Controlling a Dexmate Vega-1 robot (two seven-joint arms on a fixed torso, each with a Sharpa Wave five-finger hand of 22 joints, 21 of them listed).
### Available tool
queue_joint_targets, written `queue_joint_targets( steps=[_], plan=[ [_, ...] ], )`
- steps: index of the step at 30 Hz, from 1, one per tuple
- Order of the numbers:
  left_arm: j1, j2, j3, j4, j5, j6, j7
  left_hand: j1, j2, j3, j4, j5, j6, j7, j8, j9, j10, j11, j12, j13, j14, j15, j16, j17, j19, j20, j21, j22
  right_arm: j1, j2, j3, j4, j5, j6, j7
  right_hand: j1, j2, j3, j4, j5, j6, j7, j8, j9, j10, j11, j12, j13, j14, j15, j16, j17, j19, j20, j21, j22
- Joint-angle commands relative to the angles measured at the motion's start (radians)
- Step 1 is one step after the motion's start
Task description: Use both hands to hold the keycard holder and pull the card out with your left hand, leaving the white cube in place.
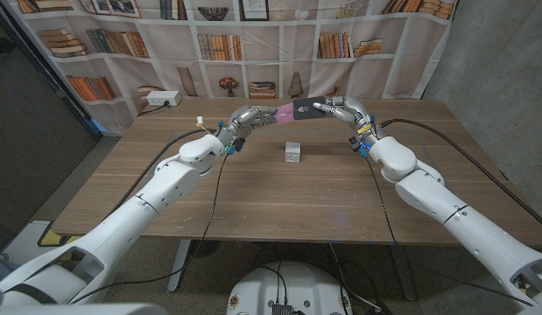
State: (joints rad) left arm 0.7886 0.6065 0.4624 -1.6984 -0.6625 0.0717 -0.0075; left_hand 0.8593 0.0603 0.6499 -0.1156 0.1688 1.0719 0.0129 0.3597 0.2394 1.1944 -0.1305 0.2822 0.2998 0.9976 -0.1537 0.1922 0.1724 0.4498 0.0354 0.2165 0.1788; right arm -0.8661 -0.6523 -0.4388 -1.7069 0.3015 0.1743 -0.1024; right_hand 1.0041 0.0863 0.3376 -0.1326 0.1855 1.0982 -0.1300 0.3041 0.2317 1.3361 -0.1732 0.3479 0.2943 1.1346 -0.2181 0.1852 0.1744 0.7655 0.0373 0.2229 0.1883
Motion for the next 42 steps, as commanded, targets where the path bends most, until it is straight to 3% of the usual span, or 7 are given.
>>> queue_joint_targets(
  steps=[1, 11, 24, 42],
  plan=[
    [0.006, 0.013, -0.014, 0.005, -0.026, 0.003, -0.022, 0.009, 0.007, 0.001, 0.0, 0.008, 0.012, 0.011, 0.01, 0.006, 0.013, -0.014, 0.003, 0.004, 0.013, -0.036, 0.0, 0.002, 0.0, -0.011, -0.006, 0.002, -0.002, 0.004, 0.003, 0.019, 0.012, 0.047, 0.022, 0.015, 0.01, 0.002, -0.008, 0.008, 0.01, -0.002, 0.006, 0.003, 0.009, 0.004, 0.004, 0.003, -0.003, -0.011, 0.001, 0.006, -0.007, -0.003, -0.007, 0.004],
    [0.004, 0.008, -0.023, 0.038, -0.069, -0.009, -0.071, 0.016, 0.004, -0.006, -0.006, 0.006, 0.03, 0.01, 0.022, 0.012, 0.034, -0.009, 0.008, 0.006, 0.034, -0.036, 0.008, 0.004, 0.007, -0.029, -0.004, 0.002, -0.003, 0.011, 0.003, 0.036, 0.018, 0.081, 0.036, 0.025, 0.008, 0.001, -0.013, 0.009, 0.012, -0.004, 0.007, 0.004, 0.009, 0.002, 0.006, 0.007, -0.007, -0.015, 0.0, 0.007, -0.034, -0.017, -0.015, 0.004],
    [0.012, 0.012, -0.036, 0.051, -0.092, -0.023, -0.089, 0.024, 0.001, -0.009, -0.013, 0.003, 0.046, 0.01, 0.027, 0.008, 0.05, -0.01, 0.01, 0.006, 0.048, -0.039, 0.009, 0.004, 0.013, -0.039, -0.003, 0.002, -0.028, 0.014, 0.017, 0.005, -0.011, 0.074, -0.018, 0.027, 0.009, -0.002, -0.011, 0.01, 0.015, -0.004, 0.008, 0.002, 0.01, 0.0, 0.006, 0.007, -0.008, -0.014, 0.002, 0.008, -0.043, -0.02, -0.016, 0.005],
    [0.075, 0.042, -0.07, -0.004, -0.104, -0.042, -0.051, 0.028, -0.002, -0.011, -0.016, 0.0, 0.056, 0.006, 0.027, 0.0, 0.059, -0.009, 0.009, 0.007, 0.056, -0.04, 0.005, 0.002, 0.021, -0.043, -0.002, 0.001, -0.06, 0.011, 0.041, -0.038, -0.012, 0.044, -0.063, 0.026, 0.009, -0.007, -0.008, 0.011, 0.013, -0.006, 0.008, 0.002, 0.011, -0.001, 0.007, 0.008, -0.011, -0.012, 0.001, 0.008, -0.044, -0.019, -0.013, 0.005]
  ],
)
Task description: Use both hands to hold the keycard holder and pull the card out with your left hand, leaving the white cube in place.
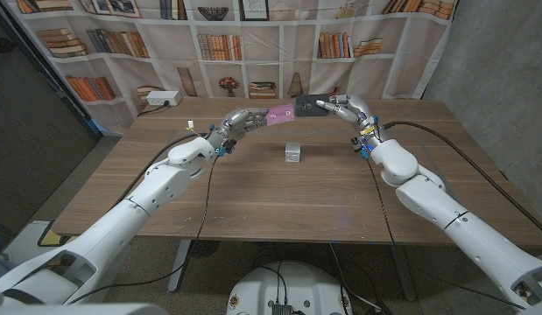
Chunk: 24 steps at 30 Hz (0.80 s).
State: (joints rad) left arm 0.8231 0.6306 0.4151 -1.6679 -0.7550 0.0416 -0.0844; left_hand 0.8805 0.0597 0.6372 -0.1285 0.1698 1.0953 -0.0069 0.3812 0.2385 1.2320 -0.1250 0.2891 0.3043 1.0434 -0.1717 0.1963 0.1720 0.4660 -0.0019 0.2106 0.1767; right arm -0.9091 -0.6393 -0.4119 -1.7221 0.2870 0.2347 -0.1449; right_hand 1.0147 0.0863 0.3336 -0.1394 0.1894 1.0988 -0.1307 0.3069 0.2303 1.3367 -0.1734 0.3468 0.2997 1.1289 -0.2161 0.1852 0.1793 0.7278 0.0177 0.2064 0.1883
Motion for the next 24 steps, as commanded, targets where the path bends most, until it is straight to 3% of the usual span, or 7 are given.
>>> queue_joint_targets(
  steps=[1, 10, 17, 24],
  plan=[
    [0.044, 0.02, -0.025, -0.037, -0.014, -0.012, 0.028, 0.006, -0.001, 0.001, -0.003, -0.001, 0.032, 0.026, 0.006, 0.001, 0.021, -0.015, 0.002, 0.003, 0.01, -0.022, 0.001, 0.002, 0.004, -0.006, 0.004, 0.004, -0.017, -0.001, 0.015, -0.023, 0.006, -0.016, -0.019, 0.014, 0.008, -0.003, 0.0, 0.007, 0.013, -0.005, 0.006, 0.003, 0.01, -0.001, 0.008, 0.002, -0.006, -0.013, 0.001, 0.003, -0.007, 0.0, 0.003, 0.005],
    [0.078, 0.037, -0.045, -0.063, -0.024, -0.014, 0.051, 0.007, -0.002, 0.0, -0.003, -0.001, 0.033, 0.027, 0.007, 0.001, 0.022, -0.016, 0.0, 0.005, 0.013, -0.022, -0.001, 0.002, 0.006, -0.005, 0.004, 0.004, -0.027, -0.002, 0.02, -0.033, 0.036, -0.035, -0.014, 0.016, 0.01, -0.004, 0.0, 0.008, 0.012, -0.005, 0.005, 0.002, 0.01, 0.001, 0.009, 0.003, -0.009, -0.016, 0.0, 0.003, -0.007, 0.0, 0.005, 0.005],
    [0.097, 0.064, -0.063, -0.09, -0.039, 0.007, 0.063, 0.006, -0.001, 0.001, -0.001, -0.001, 0.028, 0.027, 0.007, 0.004, 0.018, -0.017, -0.003, 0.007, 0.013, -0.02, -0.004, 0.001, 0.005, -0.003, 0.003, 0.004, -0.037, -0.018, 0.023, -0.079, 0.077, -0.13, -0.018, 0.014, 0.009, -0.006, 0.002, 0.008, 0.011, -0.004, 0.005, 0.003, 0.01, -0.002, 0.008, 0.002, -0.013, -0.013, -0.001, 0.002, -0.012, 0.005, 0.004, 0.005],
    [0.121, 0.08, -0.089, -0.098, -0.055, -0.003, 0.068, 0.008, -0.001, 0.002, -0.002, -0.001, 0.025, 0.028, 0.007, 0.005, 0.016, -0.02, -0.005, 0.009, 0.01, -0.023, -0.007, 0.0, 0.005, -0.005, 0.002, 0.004, -0.048, -0.017, 0.027, -0.093, 0.104, -0.149, -0.027, 0.012, 0.01, -0.007, 0.004, 0.008, 0.011, -0.002, 0.006, 0.003, 0.011, 0.001, 0.008, 0.002, -0.016, -0.011, -0.002, 0.001, -0.014, 0.008, 0.004, 0.005]
  ],
)
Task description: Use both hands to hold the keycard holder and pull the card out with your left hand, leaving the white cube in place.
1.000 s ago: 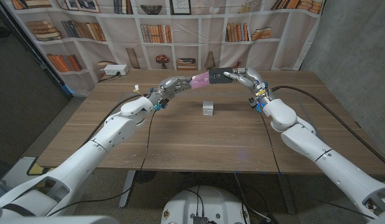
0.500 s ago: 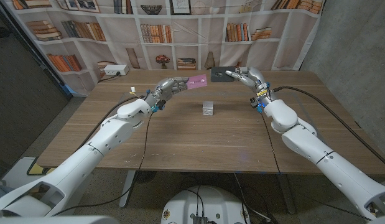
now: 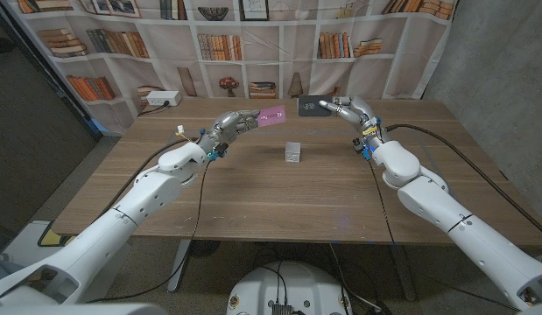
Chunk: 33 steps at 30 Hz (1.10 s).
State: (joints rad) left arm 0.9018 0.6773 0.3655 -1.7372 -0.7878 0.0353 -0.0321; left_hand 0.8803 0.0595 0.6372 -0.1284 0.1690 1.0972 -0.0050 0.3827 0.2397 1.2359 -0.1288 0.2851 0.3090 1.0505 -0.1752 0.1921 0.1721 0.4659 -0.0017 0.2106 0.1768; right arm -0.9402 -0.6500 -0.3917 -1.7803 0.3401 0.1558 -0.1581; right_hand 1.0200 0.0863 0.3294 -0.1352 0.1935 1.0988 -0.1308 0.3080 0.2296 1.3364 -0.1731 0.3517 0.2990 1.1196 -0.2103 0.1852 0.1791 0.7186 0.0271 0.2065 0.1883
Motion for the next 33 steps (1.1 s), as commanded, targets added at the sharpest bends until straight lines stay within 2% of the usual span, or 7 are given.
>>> queue_joint_targets(
  steps=[1, 13, 22, 33],
  plan=[
    [0.045, 0.035, -0.041, -0.029, -0.024, 0.003, 0.016, 0.008, -0.001, 0.001, -0.002, 0.0, 0.024, 0.026, 0.006, 0.004, 0.012, -0.016, -0.001, 0.004, 0.003, -0.02, -0.003, 0.001, 0.006, -0.005, 0.002, 0.003, -0.019, -0.005, 0.008, -0.035, 0.055, -0.068, -0.014, 0.007, 0.011, -0.002, 0.0, 0.004, 0.011, -0.002, 0.005, 0.004, 0.011, 0.002, 0.004, 0.003, -0.007, -0.018, -0.002, 0.001, -0.004, -0.001, 0.004, 0.005],
    [0.086, 0.047, -0.065, -0.065, -0.044, 0.008, 0.051, 0.008, 0.0, 0.0, -0.001, 0.0, 0.022, 0.025, 0.006, 0.005, 0.013, -0.013, -0.004, 0.005, 0.004, -0.02, -0.004, 0.001, 0.005, -0.005, 0.001, 0.003, -0.014, 0.004, 0.016, -0.024, 0.091, -0.062, -0.014, 0.004, 0.012, -0.004, 0.002, 0.004, 0.01, -0.002, 0.005, 0.003, 0.008, 0.001, 0.003, 0.004, -0.008, -0.016, -0.002, 0.001, 0.0, 0.005, 0.007, 0.004],
    [0.123, 0.057, -0.079, -0.115, -0.036, -0.007, 0.083, 0.008, 0.0, -0.001, 0.0, 0.0, 0.023, 0.021, 0.007, 0.004, 0.015, -0.017, -0.006, 0.006, 0.005, -0.021, -0.004, 0.002, -0.002, -0.011, -0.002, 0.003, -0.012, -0.006, 0.012, -0.022, 0.098, -0.05, 0.008, 0.004, 0.012, -0.005, 0.003, 0.005, 0.008, -0.002, 0.004, 0.004, 0.008, 0.002, 0.002, 0.003, -0.008, -0.015, -0.002, 0.001, 0.0, 0.007, 0.008, 0.004],
    [0.136, 0.057, -0.08, -0.115, -0.036, -0.024, 0.074, 0.008, 0.0, -0.002, 0.001, 0.0, 0.022, 0.022, 0.008, 0.004, 0.014, -0.02, -0.007, 0.009, 0.004, -0.021, -0.005, 0.001, -0.002, -0.013, -0.002, 0.004, -0.026, -0.02, 0.015, -0.052, 0.092, -0.064, -0.006, 0.003, 0.013, -0.005, 0.004, 0.004, 0.009, -0.001, 0.005, 0.004, 0.007, 0.002, 0.003, 0.004, -0.009, -0.015, -0.002, 0.0, 0.0, 0.009, 0.009, 0.004]
  ],
)
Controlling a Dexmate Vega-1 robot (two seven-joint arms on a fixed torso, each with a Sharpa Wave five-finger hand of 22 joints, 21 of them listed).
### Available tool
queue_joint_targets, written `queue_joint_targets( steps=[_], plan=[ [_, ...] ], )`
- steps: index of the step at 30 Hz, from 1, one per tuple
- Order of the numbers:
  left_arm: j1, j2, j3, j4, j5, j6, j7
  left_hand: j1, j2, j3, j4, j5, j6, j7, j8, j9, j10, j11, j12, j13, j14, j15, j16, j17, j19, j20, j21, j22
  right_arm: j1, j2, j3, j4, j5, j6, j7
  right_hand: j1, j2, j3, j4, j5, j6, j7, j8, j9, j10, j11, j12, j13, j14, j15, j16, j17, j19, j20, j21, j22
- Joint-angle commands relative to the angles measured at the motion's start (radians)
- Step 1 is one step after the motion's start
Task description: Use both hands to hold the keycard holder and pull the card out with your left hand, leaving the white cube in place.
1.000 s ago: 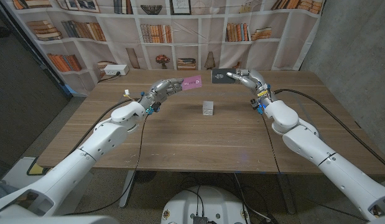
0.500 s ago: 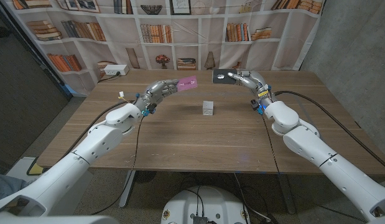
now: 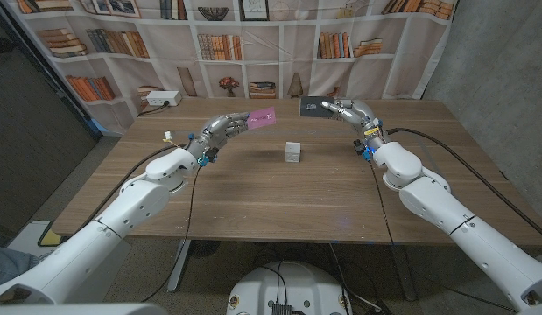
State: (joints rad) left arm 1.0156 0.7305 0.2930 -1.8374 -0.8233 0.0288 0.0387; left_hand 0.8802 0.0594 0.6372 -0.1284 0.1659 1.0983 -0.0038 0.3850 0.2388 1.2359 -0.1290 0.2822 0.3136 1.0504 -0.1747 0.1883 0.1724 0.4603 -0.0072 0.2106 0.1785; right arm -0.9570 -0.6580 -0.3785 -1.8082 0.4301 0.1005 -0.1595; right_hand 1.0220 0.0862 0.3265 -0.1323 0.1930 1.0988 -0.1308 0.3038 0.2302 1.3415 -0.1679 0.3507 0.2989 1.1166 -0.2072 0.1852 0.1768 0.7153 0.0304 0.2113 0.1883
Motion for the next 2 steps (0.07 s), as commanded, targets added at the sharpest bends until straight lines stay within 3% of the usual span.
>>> queue_joint_targets(
  steps=[1, 2],
  plan=[
    [0.023, 0.004, -0.008, -0.015, -0.003, -0.018, 0.001, 0.007, 0.0, -0.002, 0.002, 0.003, 0.021, 0.021, 0.006, 0.005, 0.013, -0.02, -0.004, 0.005, 0.004, -0.021, -0.002, 0.001, 0.003, -0.008, -0.002, 0.002, -0.007, -0.013, 0.0, -0.025, 0.001, -0.012, -0.004, 0.001, 0.013, -0.002, 0.001, 0.005, 0.009, -0.001, 0.009, 0.003, 0.002, -0.002, 0.004, 0.005, -0.006, -0.018, -0.002, 0.003, 0.003, 0.005, 0.004, 0.004],
    [0.025, 0.005, -0.01, -0.015, -0.005, -0.017, 0.001, 0.007, 0.0, -0.002, 0.002, 0.003, 0.021, 0.021, 0.006, 0.006, 0.014, -0.019, -0.004, 0.006, 0.004, -0.021, -0.002, 0.001, 0.003, -0.008, -0.002, 0.002, -0.005, -0.012, -0.002, -0.025, -0.001, -0.014, -0.004, 0.001, 0.013, -0.002, 0.001, 0.005, 0.008, -0.001, 0.009, 0.003, 0.001, -0.002, 0.004, 0.005, -0.006, -0.019, -0.002, 0.002, 0.003, 0.005, 0.004, 0.004]
  ],
)
